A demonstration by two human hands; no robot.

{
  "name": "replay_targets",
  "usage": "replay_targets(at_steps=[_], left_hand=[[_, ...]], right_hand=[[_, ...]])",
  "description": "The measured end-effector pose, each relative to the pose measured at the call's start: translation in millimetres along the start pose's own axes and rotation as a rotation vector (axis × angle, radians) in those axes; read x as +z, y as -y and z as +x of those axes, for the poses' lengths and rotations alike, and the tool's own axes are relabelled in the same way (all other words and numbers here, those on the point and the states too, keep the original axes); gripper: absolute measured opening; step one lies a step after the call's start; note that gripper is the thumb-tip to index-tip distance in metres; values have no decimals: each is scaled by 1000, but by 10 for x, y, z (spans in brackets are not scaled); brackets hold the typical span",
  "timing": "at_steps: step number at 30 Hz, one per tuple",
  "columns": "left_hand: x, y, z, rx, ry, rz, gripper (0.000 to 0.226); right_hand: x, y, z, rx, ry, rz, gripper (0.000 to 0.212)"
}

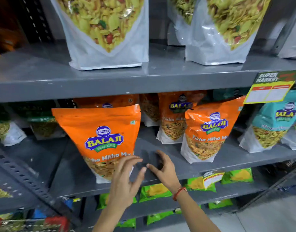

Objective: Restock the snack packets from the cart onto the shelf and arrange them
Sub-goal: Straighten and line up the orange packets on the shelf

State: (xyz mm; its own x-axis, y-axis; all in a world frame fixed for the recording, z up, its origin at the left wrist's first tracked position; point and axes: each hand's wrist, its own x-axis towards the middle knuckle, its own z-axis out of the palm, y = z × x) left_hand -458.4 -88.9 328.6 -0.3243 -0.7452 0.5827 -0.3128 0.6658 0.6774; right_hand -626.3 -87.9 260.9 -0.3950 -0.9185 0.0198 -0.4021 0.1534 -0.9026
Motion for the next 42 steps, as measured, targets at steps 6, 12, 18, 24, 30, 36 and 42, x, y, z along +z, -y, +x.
replay_targets(at_steps=[6,12,18,24,30,36,42], left_hand=[[951,382,610,-286,399,2,34],[1476,731,1115,-532,219,6,39],[1670,849,1208,-546,76,-10,16],[1630,874,1134,-531,62,7,17],[1455,881,1042,-557,-7,59,21],[1386,804,1020,-615,-8,45,23],[1413,270,547,-467,-196,-159,18]], right_hand=[[-228,-17,220,44,-64,-138,81],[-200,-64,395,31,-148,-153,71],[-158,-142,448,3,-153,-178,65],[-134,-179,450,-13,-246,-137,55],[-122,-216,454,-59,-214,-109,54],[-144,-215,379,-82,-185,-85,50],[-311,-261,-150,-188,-246,-73,38]])
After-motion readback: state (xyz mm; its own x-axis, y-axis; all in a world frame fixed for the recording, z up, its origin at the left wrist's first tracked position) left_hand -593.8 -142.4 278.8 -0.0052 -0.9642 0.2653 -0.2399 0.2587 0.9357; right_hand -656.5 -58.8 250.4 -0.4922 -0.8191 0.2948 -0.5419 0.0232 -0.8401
